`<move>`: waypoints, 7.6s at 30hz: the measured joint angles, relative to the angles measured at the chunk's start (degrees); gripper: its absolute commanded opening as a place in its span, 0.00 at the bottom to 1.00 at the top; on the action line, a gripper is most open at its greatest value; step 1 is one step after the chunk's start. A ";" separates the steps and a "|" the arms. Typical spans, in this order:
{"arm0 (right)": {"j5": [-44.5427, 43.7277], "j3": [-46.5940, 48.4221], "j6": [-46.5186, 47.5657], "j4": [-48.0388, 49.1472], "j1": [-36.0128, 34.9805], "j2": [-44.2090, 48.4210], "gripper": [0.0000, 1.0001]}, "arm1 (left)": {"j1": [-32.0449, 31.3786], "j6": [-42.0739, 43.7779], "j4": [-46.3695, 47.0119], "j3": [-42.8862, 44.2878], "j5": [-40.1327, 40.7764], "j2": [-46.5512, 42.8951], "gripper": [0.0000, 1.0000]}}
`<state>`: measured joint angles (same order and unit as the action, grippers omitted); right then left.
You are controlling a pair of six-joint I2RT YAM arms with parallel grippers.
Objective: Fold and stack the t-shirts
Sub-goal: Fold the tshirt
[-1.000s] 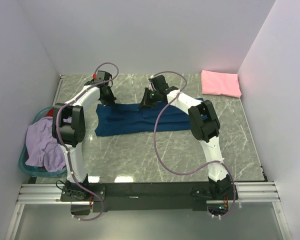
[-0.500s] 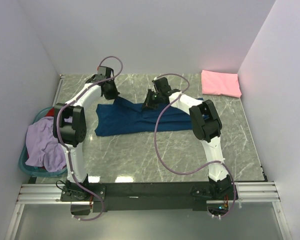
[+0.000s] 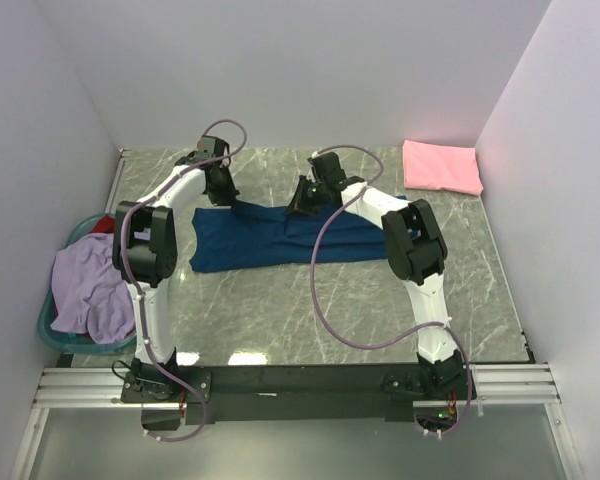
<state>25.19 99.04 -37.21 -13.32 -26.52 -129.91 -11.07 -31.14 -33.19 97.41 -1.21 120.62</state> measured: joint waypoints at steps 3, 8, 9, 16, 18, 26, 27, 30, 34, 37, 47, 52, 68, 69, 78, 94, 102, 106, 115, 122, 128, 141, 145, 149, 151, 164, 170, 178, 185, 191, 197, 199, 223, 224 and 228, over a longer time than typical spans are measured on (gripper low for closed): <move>0.33 0.00 0.00 -0.07 0.02 0.13 0.07 | 0.17 -0.20 -1.62 0.11 -0.07 -0.02 0.06; 1.18 0.00 0.02 -0.83 0.02 0.61 0.07 | 0.48 -1.05 -4.28 0.31 -0.59 0.00 0.06; 1.38 -0.04 0.07 -0.94 0.04 0.79 0.08 | 0.50 -1.25 -4.74 0.31 -0.70 -0.02 0.07; 2.43 -1.18 0.42 -1.81 0.04 2.49 0.08 | 0.55 -1.73 -7.21 0.31 -1.57 -0.07 0.08; 2.58 -1.51 0.44 -1.97 0.04 2.86 0.08 | 0.55 -1.73 -8.02 0.31 -1.75 -0.07 0.08; 3.04 -2.10 0.68 -3.58 0.04 3.19 0.09 | 0.85 -2.56 -11.91 0.31 -3.04 -0.15 0.09; 3.10 -2.12 0.70 -3.80 0.04 3.21 0.10 | 0.92 -2.58 -12.24 0.31 -3.13 -0.26 0.09; 3.43 -2.75 0.72 -3.93 0.04 3.45 0.11 | 1.14 -2.60 -12.70 0.31 -3.65 -0.68 0.09; 3.82 -2.75 0.68 -4.42 -0.33 3.45 0.11 | 1.20 -2.58 -13.38 0.37 -4.13 -1.01 0.09; 4.00 -2.91 0.63 -4.44 -0.61 3.45 0.11 | 1.25 -2.54 -14.08 0.37 -4.13 -1.03 0.09; 4.50 -4.57 -0.44 -4.52 -1.01 3.45 0.11 | 2.58 -2.47 -17.73 1.60 -5.33 -1.01 0.09; 4.70 -4.57 -0.66 -4.74 -1.03 3.45 0.12 | 2.84 -2.29 -18.80 4.48 -6.14 -1.07 0.09; 3.28 -4.87 1.73 -7.43 -1.25 3.48 0.36 | 2.91 -1.95 -18.51 -3.21 -4.59 -1.07 0.37; 2.62 -4.87 2.40 -8.20 -1.25 3.58 0.38 | 2.97 -1.97 -18.51 -3.21 -4.20 -1.07 0.41; -4.90 -17.49 7.34 -9.40 -1.27 19.08 0.33 | 3.08 -3.30 -17.03 -8.92 0.92 -8.24 0.62; -6.38 -25.68 6.99 -4.48 -1.62 19.89 0.26 | 5.11 -5.14 -6.03 -31.10 3.61 -17.22 0.35; -7.15 -25.68 6.82 -3.93 -1.33 17.00 0.25 | 5.81 -5.31 -5.51 -31.56 3.65 -17.25 0.34; -7.39 -25.66 6.60 -3.65 -0.55 16.09 0.26 | 5.81 -5.31 -5.14 -31.91 3.69 -17.55 0.34; -13.33 -16.20 8.28 -3.91 3.30 12.63 0.27 | 5.81 -5.29 -4.26 -32.72 3.69 -18.18 0.35; -14.84 -16.09 11.02 -3.63 3.65 14.99 0.29 | 5.79 -5.31 -3.67 -33.18 3.63 -18.58 0.37; -11.85 -26.73 10.80 -3.76 0.74 22.58 0.29 | 5.79 -5.31 -3.65 -33.18 3.65 -18.58 0.37; -6.93 -21.97 8.07 -1.60 -2.56 14.64 0.28 | 5.79 -5.31 -3.65 -33.18 3.69 -18.62 0.37; -7.10 -14.95 8.04 -2.21 -1.60 9.99 0.28 | 5.79 -5.31 -3.65 -33.18 4.04 -18.64 0.37; -6.32 -10.47 7.26 -2.01 1.44 7.65 0.28 | 5.79 -5.31 -3.65 -33.18 4.15 -18.64 0.37; -5.16 -11.08 6.75 -1.57 3.96 7.98 0.29 | 5.79 -5.29 -3.65 -33.18 4.17 -18.64 0.38; 5.60 -45.64 6.60 5.27 29.88 35.30 0.34 | 5.79 -5.31 -3.63 -33.18 4.48 -18.67 0.38; 7.34 -53.35 3.54 9.03 38.84 35.98 0.39 | 5.79 -5.31 -3.63 -33.20 4.90 -18.71 0.38; -0.68 -55.25 1.42 6.38 40.61 44.11 0.51 | 5.79 -5.31 -3.61 -33.31 5.70 -18.80 0.38; -6.84 -57.05 -1.03 4.20 41.35 47.45 0.58 | 5.79 -5.31 -3.63 -33.31 5.95 -18.82 0.38; -7.06 -59.84 -2.60 4.04 41.75 45.64 0.60 | 5.79 -5.31 -3.65 -33.31 6.12 -18.82 0.38; -4.17 -60.96 -4.68 9.03 42.16 42.58 0.59 | 5.75 -5.31 -3.65 -33.31 6.27 -18.82 0.38; -3.17 -61.11 -5.77 11.69 42.23 41.46 0.57 | 5.75 -5.31 -3.65 -33.31 6.40 -18.82 0.38; -9.62 -61.20 -0.79 -0.57 47.80 44.85 0.15 | 5.75 -6.03 -3.65 -36.52 9.03 -21.22 0.43; -9.73 -61.22 -0.55 -1.03 47.82 45.16 0.20 | 5.75 -6.16 -3.65 -36.96 8.74 -21.68 0.46; -11.37 -62.10 0.46 -1.79 48.28 47.89 0.36 | 5.81 -6.47 -4.83 -37.66 8.46 -22.75 0.61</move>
<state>13.82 36.95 -36.75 -15.11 21.76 -82.02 -5.26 -37.60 -38.02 59.75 7.25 97.86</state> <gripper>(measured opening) 0.313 0.564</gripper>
